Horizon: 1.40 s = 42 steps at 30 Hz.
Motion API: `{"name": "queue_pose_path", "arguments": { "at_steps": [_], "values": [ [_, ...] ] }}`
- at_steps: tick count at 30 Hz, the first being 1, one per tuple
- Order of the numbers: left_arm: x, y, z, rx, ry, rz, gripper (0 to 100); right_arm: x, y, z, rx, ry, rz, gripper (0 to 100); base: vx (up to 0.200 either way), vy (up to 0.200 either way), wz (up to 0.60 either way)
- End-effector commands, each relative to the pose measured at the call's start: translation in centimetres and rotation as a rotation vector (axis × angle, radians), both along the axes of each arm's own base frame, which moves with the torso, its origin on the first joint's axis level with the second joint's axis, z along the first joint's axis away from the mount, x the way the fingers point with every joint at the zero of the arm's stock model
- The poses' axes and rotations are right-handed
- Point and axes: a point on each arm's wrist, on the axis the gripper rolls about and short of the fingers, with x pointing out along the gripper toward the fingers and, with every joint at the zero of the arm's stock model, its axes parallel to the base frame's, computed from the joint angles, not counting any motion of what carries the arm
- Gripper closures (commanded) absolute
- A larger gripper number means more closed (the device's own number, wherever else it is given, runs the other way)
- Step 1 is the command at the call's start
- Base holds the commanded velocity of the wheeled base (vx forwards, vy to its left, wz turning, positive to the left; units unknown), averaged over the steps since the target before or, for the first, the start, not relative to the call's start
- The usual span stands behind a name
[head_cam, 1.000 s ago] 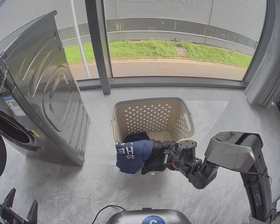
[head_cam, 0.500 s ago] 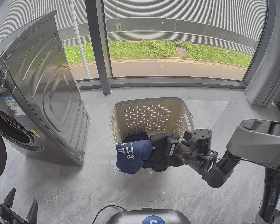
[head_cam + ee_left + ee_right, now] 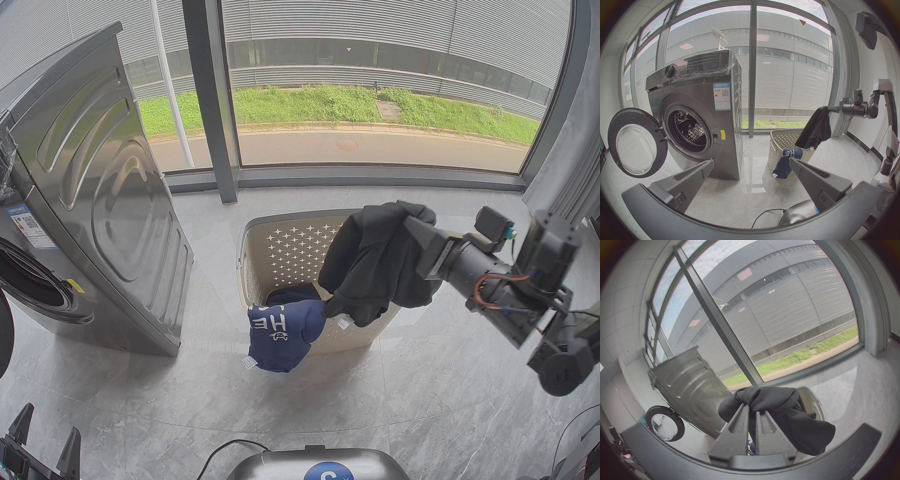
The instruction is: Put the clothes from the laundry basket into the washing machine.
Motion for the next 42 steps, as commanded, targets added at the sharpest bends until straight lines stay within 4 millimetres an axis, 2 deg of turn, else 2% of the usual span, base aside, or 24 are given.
{"name": "queue_pose_path", "arguments": {
  "at_steps": [1,4,16,22,28,42],
  "values": [
    [0.0,0.0,-0.4,-0.001,0.002,0.001,0,-5.8,-2.7,4.9,0.056,-0.152,0.076,100,0.0,0.0,0.0],
    [0.0,0.0,-0.4,-0.001,0.004,0.001,0,-6.2,-2.7,4.3,0.038,-0.146,0.116,100,0.0,0.0,0.0],
    [0.0,0.0,-0.4,-0.004,0.004,0.001,0,-5.9,-2.2,3.6,0.024,-0.128,0.131,100,-0.2,0.0,0.0],
    [0.0,0.0,-0.4,-0.004,0.004,0.001,0,-5.4,-1.8,3.2,0.018,-0.119,0.134,100,0.0,0.0,0.0],
    [0.0,0.0,-0.4,-0.006,0.004,0.001,0,-4.9,-1.3,3.0,0.046,-0.158,0.128,100,0.0,0.2,0.0],
    [0.0,0.0,-0.4,-0.007,0.004,0.005,0,-4.9,-1.3,2.9,0.045,-0.158,0.126,100,0.0,0.2,0.0]
  ]
}}
